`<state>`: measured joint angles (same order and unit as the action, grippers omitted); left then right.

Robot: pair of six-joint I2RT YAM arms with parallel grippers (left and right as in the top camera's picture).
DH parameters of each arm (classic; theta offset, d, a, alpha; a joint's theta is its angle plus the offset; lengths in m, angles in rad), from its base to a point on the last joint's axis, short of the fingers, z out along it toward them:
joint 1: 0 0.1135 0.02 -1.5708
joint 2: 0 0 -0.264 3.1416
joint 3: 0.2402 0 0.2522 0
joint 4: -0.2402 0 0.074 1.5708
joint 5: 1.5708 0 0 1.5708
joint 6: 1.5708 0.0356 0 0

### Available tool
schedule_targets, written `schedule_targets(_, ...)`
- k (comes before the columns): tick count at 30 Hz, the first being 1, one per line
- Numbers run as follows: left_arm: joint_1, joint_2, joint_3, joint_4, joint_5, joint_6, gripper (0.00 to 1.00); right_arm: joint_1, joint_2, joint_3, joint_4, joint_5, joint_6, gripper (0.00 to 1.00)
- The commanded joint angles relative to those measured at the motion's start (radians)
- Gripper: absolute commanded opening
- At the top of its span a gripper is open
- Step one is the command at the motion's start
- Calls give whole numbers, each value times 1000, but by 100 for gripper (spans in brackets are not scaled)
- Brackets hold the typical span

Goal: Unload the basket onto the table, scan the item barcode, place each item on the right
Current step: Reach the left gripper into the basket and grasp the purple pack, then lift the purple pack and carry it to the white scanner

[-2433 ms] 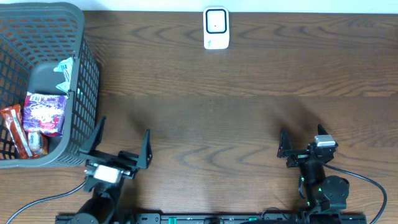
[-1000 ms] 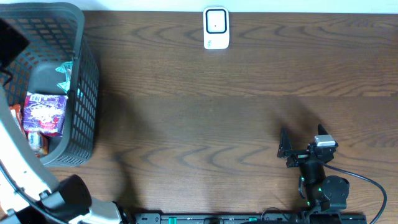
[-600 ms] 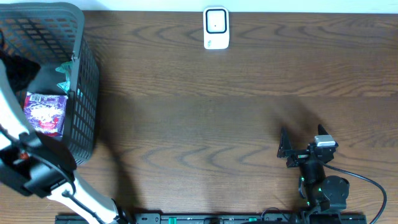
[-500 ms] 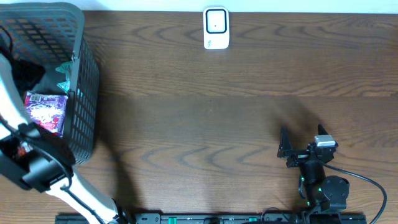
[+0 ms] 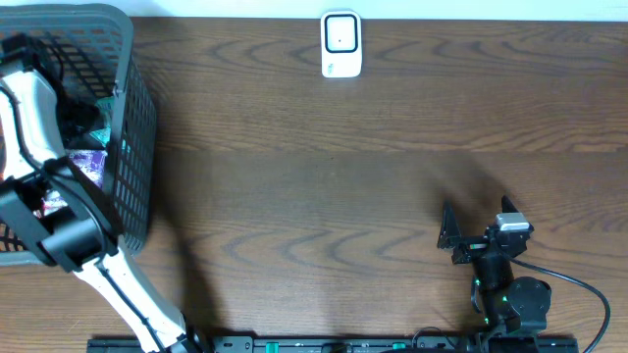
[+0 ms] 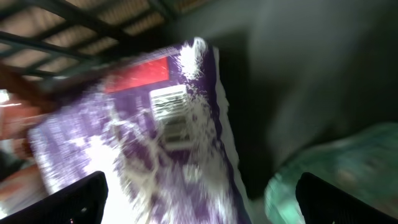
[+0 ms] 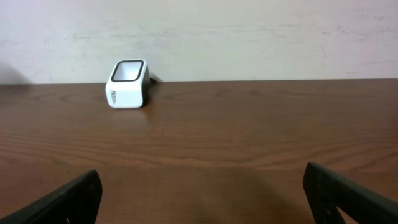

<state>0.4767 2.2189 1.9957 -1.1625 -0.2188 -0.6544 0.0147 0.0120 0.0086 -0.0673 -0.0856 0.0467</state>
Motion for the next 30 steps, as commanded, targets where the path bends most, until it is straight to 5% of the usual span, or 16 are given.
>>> schedule_targets(1,4,67,-11,-6,-30,-21,96,-13,-5,-3,-3,5,-11,99)
schedule_targets(5,4,119,-12,-30,-29,-21,89,-13,-5,-3,-3,5,-11,99)
schedule_targets(8,5,137,-12,-53,-30,-19,41,-13,-5,-3,-3,5,-11,99)
schedule_targets(11,4,124,-6,-62,-30,0,10,-13,-5,-3,-3,5,-11,99)
schedule_targets(18,4,-24,20,-89,-24,2,7,-13,-5,-3,-3,5,-11,99)
schedule_targets(30,3,-575,20,-13,135,3,7,-13,-5,-3,-2,5,-11,99)
